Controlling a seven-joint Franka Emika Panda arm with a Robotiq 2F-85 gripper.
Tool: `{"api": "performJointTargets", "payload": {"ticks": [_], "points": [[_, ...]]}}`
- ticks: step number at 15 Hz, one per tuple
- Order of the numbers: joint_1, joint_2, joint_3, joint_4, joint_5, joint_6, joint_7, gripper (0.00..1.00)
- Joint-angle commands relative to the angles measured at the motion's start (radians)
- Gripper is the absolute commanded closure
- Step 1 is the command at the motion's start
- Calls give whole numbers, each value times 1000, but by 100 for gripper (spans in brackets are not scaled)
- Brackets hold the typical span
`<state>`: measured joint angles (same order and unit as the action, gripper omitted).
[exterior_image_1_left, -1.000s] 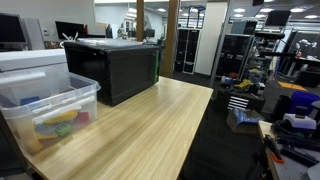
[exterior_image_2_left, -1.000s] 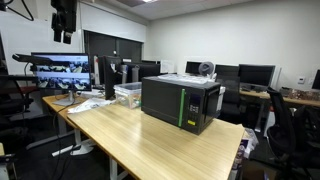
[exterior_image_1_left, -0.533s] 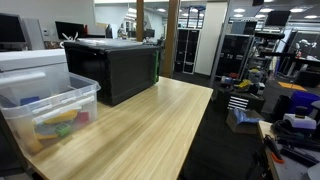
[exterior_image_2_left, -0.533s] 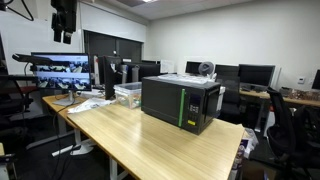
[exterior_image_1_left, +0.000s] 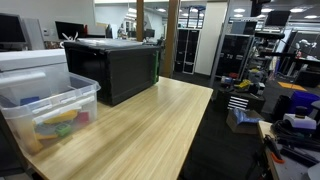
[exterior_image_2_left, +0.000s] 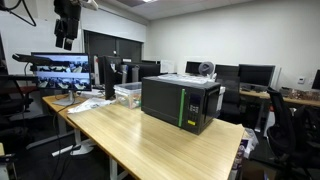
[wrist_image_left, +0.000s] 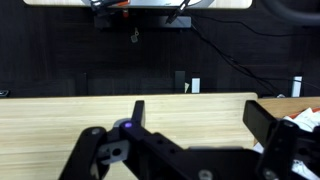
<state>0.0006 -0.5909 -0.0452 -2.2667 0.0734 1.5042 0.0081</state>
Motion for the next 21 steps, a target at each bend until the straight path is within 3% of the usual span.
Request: {"api": "performJointTargets", "payload": {"ticks": [1, 21], "points": [[-20, 14, -5, -20, 1, 21, -9, 0], [-136, 98, -116, -140, 7, 180, -13, 0]]}}
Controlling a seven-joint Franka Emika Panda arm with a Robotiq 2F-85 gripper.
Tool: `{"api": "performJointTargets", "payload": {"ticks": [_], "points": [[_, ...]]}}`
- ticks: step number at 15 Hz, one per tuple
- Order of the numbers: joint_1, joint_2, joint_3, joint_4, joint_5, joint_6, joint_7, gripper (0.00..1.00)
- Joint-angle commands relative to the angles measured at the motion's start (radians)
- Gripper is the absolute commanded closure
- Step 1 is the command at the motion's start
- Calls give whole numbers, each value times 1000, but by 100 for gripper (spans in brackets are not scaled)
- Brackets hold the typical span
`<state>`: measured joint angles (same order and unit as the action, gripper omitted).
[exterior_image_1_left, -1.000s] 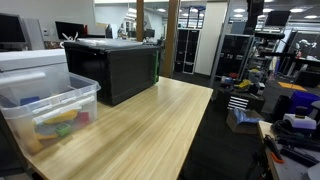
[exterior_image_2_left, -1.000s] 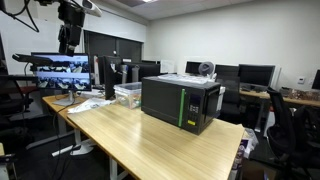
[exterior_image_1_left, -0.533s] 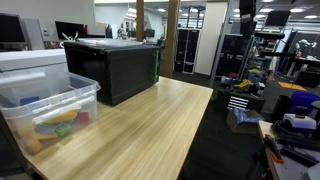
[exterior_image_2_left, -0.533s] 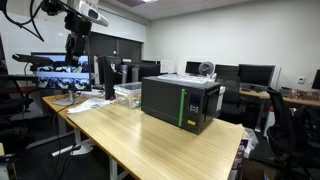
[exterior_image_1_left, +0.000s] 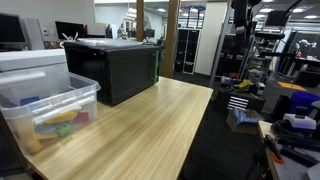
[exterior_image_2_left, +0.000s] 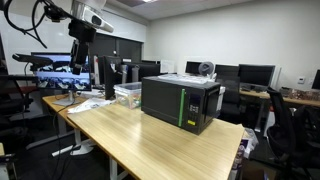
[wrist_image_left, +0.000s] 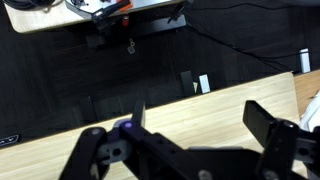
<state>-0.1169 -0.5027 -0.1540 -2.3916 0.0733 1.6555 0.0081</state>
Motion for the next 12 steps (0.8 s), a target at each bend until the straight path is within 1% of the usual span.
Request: {"api": "performJointTargets", "payload": {"ticks": [1, 4, 5, 10, 12], "points": [[-23, 18, -16, -20, 9, 40, -16, 0], [-54, 112, -23, -21, 5, 125, 56, 0], [-66, 170, -26, -23, 5, 162, 90, 0], [-96, 267, -44, -29, 7, 215, 159, 0], [-105, 305, -54, -32, 1, 234, 163, 0]]}}
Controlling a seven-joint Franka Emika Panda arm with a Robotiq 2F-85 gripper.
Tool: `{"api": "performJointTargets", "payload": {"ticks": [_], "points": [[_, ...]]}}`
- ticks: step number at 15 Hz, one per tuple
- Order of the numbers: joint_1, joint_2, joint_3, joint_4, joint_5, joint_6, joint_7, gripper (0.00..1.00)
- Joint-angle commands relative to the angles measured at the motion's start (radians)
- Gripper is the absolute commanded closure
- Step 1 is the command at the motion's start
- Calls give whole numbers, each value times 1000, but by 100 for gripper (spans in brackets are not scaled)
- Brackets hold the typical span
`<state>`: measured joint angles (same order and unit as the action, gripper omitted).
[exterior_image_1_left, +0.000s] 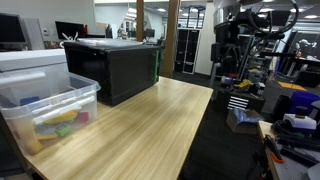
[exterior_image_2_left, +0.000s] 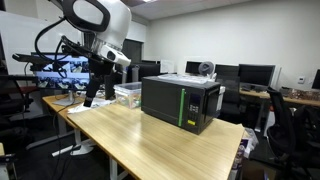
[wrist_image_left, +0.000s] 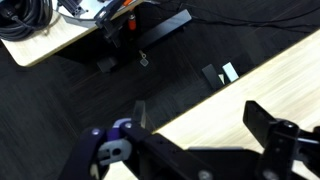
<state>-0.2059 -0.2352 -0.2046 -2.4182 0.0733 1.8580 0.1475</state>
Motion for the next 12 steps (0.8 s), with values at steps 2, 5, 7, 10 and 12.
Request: {"api": "performJointTargets", "payload": {"ticks": [2, 5, 7, 10, 12], "points": [[-24, 72, -16, -6, 8, 39, 26, 0], [-43, 132, -28, 8, -6, 63, 112, 0], [-55, 159, -40, 18, -2, 85, 161, 0], [-58, 101, -47, -13, -14, 99, 142, 0], [-57, 132, -46, 10, -3, 85, 150, 0]]}}
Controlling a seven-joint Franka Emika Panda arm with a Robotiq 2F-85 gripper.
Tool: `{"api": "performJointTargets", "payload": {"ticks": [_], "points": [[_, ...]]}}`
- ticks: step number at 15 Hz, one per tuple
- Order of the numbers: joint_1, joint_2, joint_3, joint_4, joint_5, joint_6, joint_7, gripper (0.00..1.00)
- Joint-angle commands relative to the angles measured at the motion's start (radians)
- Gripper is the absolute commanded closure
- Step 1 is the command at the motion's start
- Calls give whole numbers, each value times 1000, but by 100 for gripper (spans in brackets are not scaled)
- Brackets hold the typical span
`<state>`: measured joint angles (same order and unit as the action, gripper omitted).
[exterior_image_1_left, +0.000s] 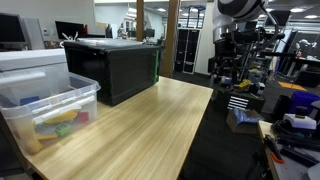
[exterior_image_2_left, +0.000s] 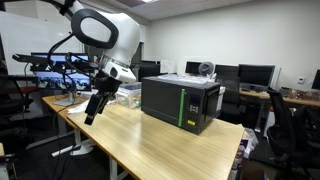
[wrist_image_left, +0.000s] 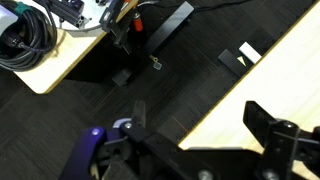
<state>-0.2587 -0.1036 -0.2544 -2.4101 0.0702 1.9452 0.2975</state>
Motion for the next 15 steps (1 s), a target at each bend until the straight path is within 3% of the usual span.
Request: {"api": "performJointTargets", "payload": {"ticks": [1, 2, 3, 9, 15], "points": [[-4, -4, 4, 1, 0, -2, 0, 0], [-4, -7, 4, 1, 0, -2, 0, 0], [-5, -13, 4, -20, 14, 72, 18, 0], [-23, 201, -32, 37, 35, 272, 170, 0], [-48, 460, -106, 152, 67, 206, 312, 0]]}}
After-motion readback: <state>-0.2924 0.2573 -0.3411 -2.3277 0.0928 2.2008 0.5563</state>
